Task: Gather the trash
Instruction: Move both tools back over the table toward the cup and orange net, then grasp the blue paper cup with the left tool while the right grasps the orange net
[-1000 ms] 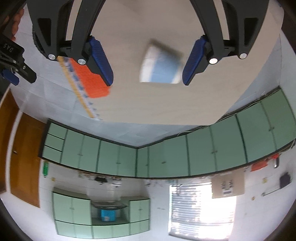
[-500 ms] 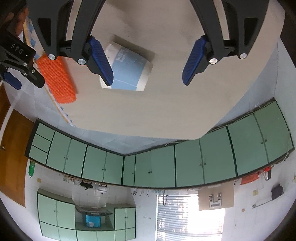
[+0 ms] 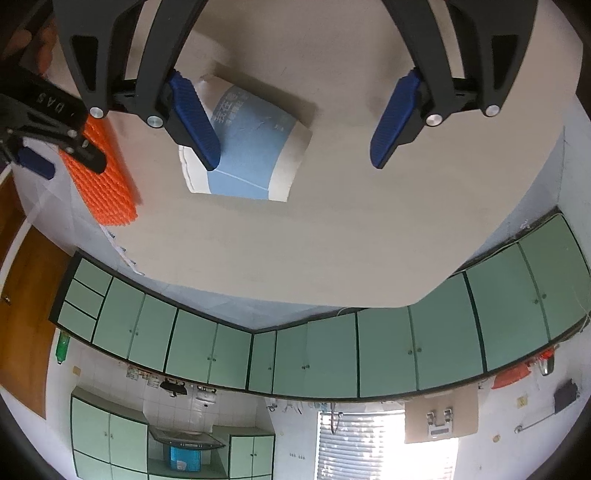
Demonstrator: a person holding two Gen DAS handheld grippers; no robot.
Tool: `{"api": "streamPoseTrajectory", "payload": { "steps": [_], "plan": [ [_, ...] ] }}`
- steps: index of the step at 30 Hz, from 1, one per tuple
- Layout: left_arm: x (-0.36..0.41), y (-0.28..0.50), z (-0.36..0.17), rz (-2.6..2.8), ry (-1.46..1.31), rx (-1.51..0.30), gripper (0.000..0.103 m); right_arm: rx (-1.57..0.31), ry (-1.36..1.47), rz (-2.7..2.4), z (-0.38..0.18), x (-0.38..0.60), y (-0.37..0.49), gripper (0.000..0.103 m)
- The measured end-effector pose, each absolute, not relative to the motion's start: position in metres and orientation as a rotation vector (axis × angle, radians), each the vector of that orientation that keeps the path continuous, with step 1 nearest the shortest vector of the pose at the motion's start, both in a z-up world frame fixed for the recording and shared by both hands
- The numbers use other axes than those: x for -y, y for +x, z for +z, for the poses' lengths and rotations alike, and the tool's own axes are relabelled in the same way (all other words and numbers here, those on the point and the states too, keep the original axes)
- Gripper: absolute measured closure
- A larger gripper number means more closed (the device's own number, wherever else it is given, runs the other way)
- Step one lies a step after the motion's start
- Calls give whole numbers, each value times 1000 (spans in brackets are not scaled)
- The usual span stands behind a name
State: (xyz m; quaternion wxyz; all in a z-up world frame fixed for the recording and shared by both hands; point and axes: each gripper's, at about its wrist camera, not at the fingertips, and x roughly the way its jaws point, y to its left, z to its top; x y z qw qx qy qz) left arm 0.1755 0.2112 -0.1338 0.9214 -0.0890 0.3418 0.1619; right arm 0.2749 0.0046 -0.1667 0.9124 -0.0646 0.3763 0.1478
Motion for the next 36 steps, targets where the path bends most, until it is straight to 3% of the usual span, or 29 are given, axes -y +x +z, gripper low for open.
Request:
{"api": "streamPoseTrajectory", "payload": {
  "steps": [2, 12, 26, 28, 29, 30, 32, 35, 36],
  "plan": [
    [-210, 176, -132, 324, -188, -704, 21, -799, -139, 322, -170, -7, 277, 25],
    [-197, 175, -132, 265, -168, -703, 12, -822, -125, 335, -174, -7, 277, 25],
    [-204, 195, -152, 247, -190, -820, 7, -842, -150, 357, -176, -16, 279, 39],
    [-207, 194, -153, 252, -207, -822, 11, -847, -153, 362, -176, -17, 281, 42],
    [-208, 193, -153, 250, -212, -821, 19, -850, -157, 366, -176, -18, 281, 43],
    [-209, 193, -153, 250, -219, -823, 27, -852, -160, 370, -176, -18, 282, 47],
    [-209, 193, -153, 250, -228, -823, 31, -854, -166, 378, -176, -19, 282, 57],
    [-209, 190, -151, 248, -232, -806, 59, -855, -157, 393, -176, -19, 281, 69],
    [-208, 189, -150, 245, -234, -801, 64, -853, -154, 398, -176, -18, 281, 74]
  ]
}}
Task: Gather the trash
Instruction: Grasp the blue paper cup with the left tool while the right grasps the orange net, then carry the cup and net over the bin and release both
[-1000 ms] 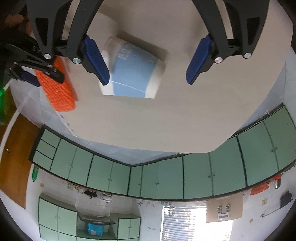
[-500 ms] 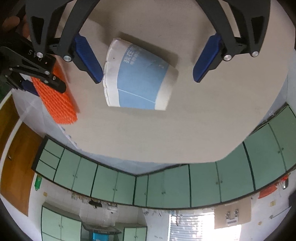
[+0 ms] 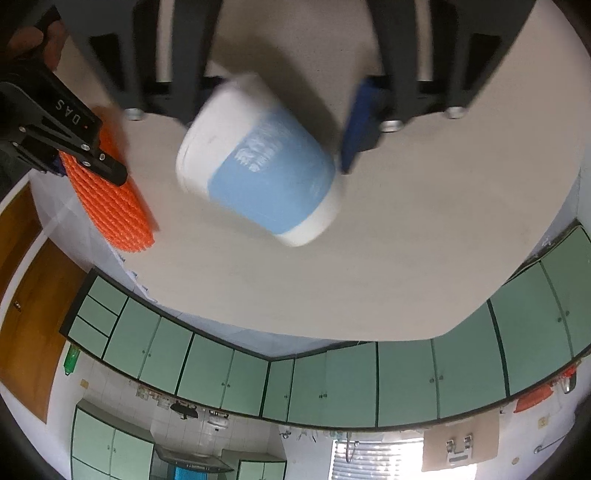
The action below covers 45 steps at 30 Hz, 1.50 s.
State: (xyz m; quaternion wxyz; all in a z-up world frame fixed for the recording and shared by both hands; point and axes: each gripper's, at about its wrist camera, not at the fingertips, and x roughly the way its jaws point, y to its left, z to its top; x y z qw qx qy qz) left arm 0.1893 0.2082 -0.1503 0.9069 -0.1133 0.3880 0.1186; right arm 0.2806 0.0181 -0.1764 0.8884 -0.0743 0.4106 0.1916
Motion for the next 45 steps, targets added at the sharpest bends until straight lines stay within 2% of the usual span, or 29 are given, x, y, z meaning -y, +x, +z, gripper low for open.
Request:
{"api": "streamPoseTrajectory", "payload": {
  "steps": [1, 2, 4, 11, 14, 20, 29, 45],
  "plan": [
    [-208, 189, -150, 240, -234, -798, 66, -853, -153, 408, -176, -18, 280, 80],
    [-207, 189, -150, 241, -232, -796, 68, -854, -156, 412, -176, -19, 279, 82],
    [-205, 188, -147, 237, -232, -787, 73, -850, -158, 419, -176, -19, 277, 83],
    [-195, 181, -141, 222, -226, -782, 72, -832, -146, 427, -170, -13, 270, 83],
    [-194, 176, -141, 224, -231, -790, 53, -832, -142, 426, -168, -11, 270, 83],
    [-188, 160, -142, 237, -223, -790, 52, -829, -145, 430, -166, -10, 270, 83],
    [-184, 151, -138, 232, -261, -757, 97, -805, -161, 455, -158, -11, 257, 84],
    [-158, 150, -103, 180, -213, -680, 100, -730, -91, 464, -111, 31, 232, 84]
  ]
}}
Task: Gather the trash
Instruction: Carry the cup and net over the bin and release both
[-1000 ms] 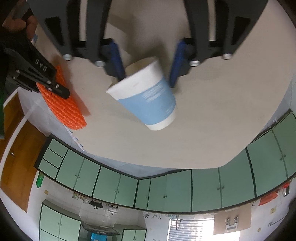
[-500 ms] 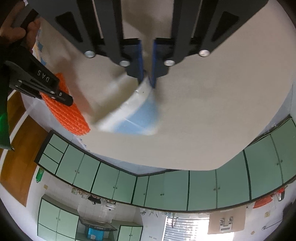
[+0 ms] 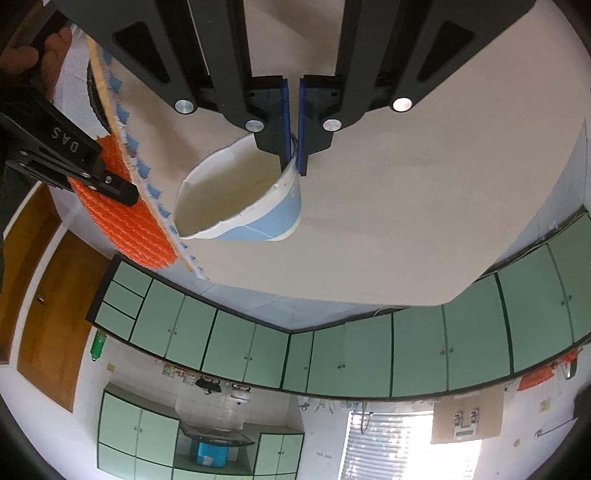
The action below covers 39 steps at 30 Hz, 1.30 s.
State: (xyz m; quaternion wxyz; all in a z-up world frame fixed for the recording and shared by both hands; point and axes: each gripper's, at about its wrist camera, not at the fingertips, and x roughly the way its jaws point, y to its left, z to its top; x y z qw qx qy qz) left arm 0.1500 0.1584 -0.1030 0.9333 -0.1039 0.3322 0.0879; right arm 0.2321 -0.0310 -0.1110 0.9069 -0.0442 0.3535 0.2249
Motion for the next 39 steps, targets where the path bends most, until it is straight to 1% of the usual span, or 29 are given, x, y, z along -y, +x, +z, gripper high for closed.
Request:
{"api": "streamPoseTrajectory", "payload": {
  "steps": [20, 26, 32, 39],
  "plan": [
    [-68, 166, -56, -2, -153, -591, 100, -624, -11, 336, -63, 145, 197, 84],
    [-25, 174, -51, -96, -128, -590, 100, -614, 5, 260, -64, 188, 188, 84],
    [17, 183, -55, -180, -104, -603, 100, -629, 27, 184, -77, 231, 181, 84],
    [73, 190, -77, -269, -90, -650, 100, -646, 51, 107, -93, 272, 174, 84]
  ]
}}
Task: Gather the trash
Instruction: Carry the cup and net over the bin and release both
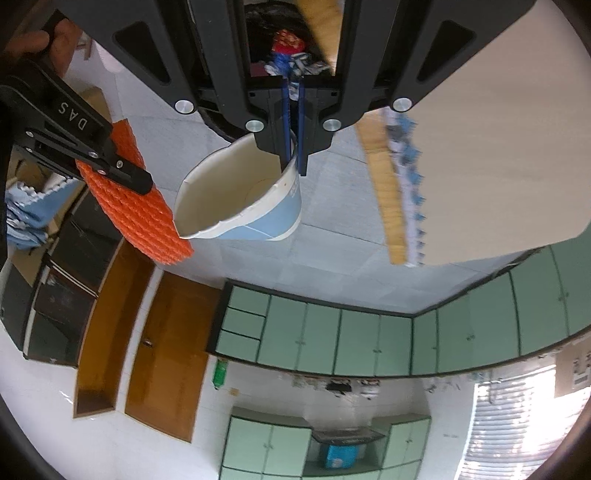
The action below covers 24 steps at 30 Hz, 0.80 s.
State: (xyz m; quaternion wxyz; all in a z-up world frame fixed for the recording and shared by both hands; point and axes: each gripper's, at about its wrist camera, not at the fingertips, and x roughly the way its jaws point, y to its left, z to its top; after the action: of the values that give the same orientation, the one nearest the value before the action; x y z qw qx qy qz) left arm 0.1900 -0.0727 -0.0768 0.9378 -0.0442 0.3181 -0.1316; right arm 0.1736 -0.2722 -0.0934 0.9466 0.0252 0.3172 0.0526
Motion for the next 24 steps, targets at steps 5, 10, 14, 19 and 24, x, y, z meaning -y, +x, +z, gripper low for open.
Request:
{"api": "streamPoseTrajectory", "payload": {
  "steps": [5, 10, 14, 19, 24],
  "plan": [
    [97, 199, -99, -312, -80, -723, 100, -685, 62, 73, -112, 291, 174, 84],
    [112, 211, -123, -316, -55, -797, 99, -756, 72, 57, -141, 299, 184, 84],
    [117, 223, -138, -324, -52, -849, 99, -803, 69, 53, -157, 297, 194, 81],
    [119, 233, -148, -330, -62, -892, 87, -830, 59, 42, -168, 298, 206, 72],
    [120, 229, -149, -330, -57, -893, 80, -822, 62, 39, -166, 298, 207, 60]
  ]
}}
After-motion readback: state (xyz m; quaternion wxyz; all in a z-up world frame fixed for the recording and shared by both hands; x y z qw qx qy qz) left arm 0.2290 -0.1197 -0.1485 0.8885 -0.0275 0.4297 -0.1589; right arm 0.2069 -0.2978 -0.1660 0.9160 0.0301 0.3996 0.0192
